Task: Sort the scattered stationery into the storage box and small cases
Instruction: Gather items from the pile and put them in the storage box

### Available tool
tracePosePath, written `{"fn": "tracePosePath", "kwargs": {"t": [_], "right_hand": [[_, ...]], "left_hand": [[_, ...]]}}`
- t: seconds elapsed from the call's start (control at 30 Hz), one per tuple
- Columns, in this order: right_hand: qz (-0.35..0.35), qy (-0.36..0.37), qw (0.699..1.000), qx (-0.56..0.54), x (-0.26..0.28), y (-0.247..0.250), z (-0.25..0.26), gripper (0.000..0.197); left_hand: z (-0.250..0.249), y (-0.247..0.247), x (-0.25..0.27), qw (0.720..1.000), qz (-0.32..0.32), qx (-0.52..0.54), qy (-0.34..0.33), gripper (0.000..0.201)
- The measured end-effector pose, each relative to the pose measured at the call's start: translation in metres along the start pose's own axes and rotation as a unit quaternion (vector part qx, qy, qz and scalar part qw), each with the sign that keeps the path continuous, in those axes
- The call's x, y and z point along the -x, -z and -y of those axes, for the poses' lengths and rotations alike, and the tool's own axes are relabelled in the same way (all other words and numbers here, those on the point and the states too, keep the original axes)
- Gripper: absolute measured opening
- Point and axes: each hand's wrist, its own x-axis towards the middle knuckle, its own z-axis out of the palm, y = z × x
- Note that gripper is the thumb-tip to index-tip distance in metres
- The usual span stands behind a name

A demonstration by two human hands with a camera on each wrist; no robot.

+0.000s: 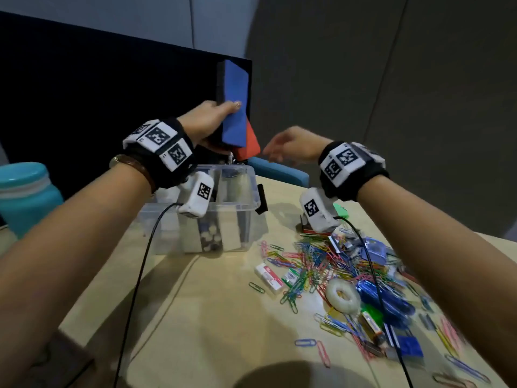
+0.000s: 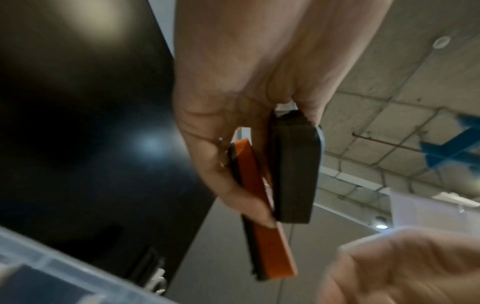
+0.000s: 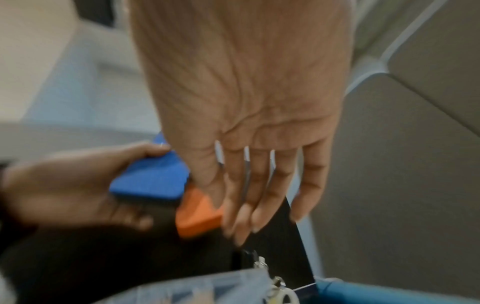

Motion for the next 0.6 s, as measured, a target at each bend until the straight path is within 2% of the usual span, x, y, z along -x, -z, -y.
{"fn": "tracePosePath", "kwargs": {"t": [0.07,0.13,0.27,0.37,0.47,0.5,0.6], "right_hand": [[0.054,0.046,0.985,0.160,-0.008,-0.012,0.007,0.022],[0.063,0.083,0.966,0.235,-0.019,-0.021,0.016,0.024],[0.125,0.120,0.942,0.289,-0.040,-0.033,0.025,0.028],[0.172,0.139,0.925,0.310,-0.050,-0.045,0.027,0.031],[0.235,0.156,0.903,0.325,-0.055,-0.059,0.029,0.025],[0.263,0.163,0.892,0.330,-0.056,-0.065,0.029,0.029],[0.342,0.131,0.878,0.307,-0.054,-0.082,0.031,0.033]], "left_hand": [[0.012,0.011,-0.003,1.000,-0.009,0.011,0.000,0.045],[0.021,0.019,-0.006,0.999,-0.031,0.021,-0.013,0.047],[0.023,0.030,-0.013,0.997,-0.058,0.018,-0.041,0.039],[0.019,0.036,-0.017,0.996,-0.044,-0.050,-0.066,0.024],[0.019,0.043,-0.021,0.994,-0.022,-0.071,-0.074,0.025],[0.018,0.045,-0.021,0.995,-0.018,-0.070,-0.075,0.025],[0.012,0.047,-0.022,0.995,-0.013,-0.051,-0.080,0.025]]}}
